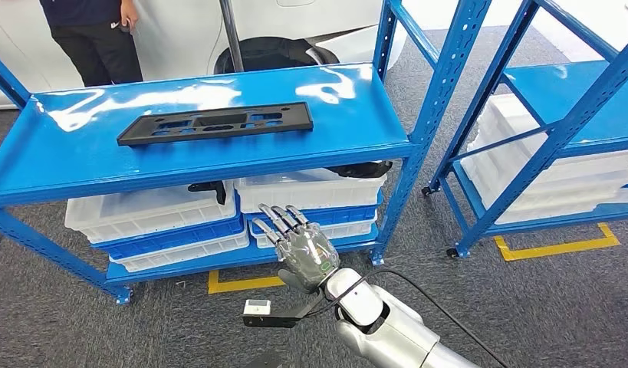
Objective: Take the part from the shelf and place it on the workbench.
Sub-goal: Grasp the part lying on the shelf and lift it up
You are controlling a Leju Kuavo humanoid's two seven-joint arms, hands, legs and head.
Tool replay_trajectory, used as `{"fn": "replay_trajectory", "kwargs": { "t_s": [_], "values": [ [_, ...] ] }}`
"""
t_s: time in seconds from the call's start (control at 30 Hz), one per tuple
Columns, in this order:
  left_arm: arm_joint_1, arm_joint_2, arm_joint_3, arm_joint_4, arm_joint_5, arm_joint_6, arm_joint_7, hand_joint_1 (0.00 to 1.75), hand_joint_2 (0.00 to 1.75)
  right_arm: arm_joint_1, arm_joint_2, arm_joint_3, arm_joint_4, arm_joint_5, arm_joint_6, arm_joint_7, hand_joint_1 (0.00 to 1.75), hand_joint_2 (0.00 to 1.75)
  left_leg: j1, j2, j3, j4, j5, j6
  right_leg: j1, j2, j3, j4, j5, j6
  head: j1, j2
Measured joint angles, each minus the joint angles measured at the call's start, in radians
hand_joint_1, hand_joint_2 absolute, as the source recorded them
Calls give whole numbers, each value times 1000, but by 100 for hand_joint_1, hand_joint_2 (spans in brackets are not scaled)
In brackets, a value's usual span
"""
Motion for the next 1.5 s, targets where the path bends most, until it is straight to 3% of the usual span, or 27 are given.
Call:
{"fn": "replay_trajectory", "kwargs": {
  "t_s": [0.07, 0.13, 0.23, 0.4, 0.6, 1.3, 1.4, 1.5],
  "values": [
    [-2, 0, 0, 0, 0, 1, 0, 0, 0, -1, 0, 4, -11, 4, 4, 0, 0, 175, -4, -1, 14, 1, -13, -9, 3, -1, 55, -141, 73, -8, 1, 0],
    [-3, 0, 0, 0, 1, 3, 0, 0, 0, -1, 2, 10, -22, 4, 7, 0, 0, 175, -9, 0, 16, 4, -21, -12, 5, -1, 74, -192, 89, -12, 1, 0],
    [-3, 1, 0, 0, 3, 4, -1, 0, 0, 0, 2, 15, -40, 1, 9, -3, 0, 175, -8, 2, 16, 1, -23, -4, 7, 3, 71, -195, 88, -13, -1, 0],
    [-4, 2, 0, 0, 3, 6, -1, 0, 0, 1, 2, 17, -69, -5, 10, -6, 0, 175, -7, 3, 20, -11, -21, -10, 11, 5, 69, -195, 84, -21, -2, 0],
    [-4, 2, 0, 0, 1, 7, -1, 0, 0, 1, 2, 20, -102, -7, 17, -10, 0, 175, -3, 3, 21, -14, -19, -27, 14, 5, 69, -194, 84, -26, -2, 0],
    [-3, 5, 0, 0, 9, 12, 11, 0, 0, 6, -12, 29, -177, -36, 34, -11, 0, 175, -7, 3, 21, -13, -19, -29, 11, 4, 70, -195, 85, -27, -1, 0],
    [-3, 11, 3, 0, 31, 32, 73, 0, 0, 6, -12, 30, -179, -33, 42, -8, 0, 175, -7, 3, 20, -13, -19, -29, 11, 4, 70, -195, 85, -27, -1, 0],
    [-2, 40, 2, 2, 2, -18, 233, 0, 0, 6, -11, 32, -185, -32, 53, -10, 0, 175, -6, 3, 20, -13, -19, -29, 11, 4, 70, -195, 85, -27, -1, 0]
  ]
}}
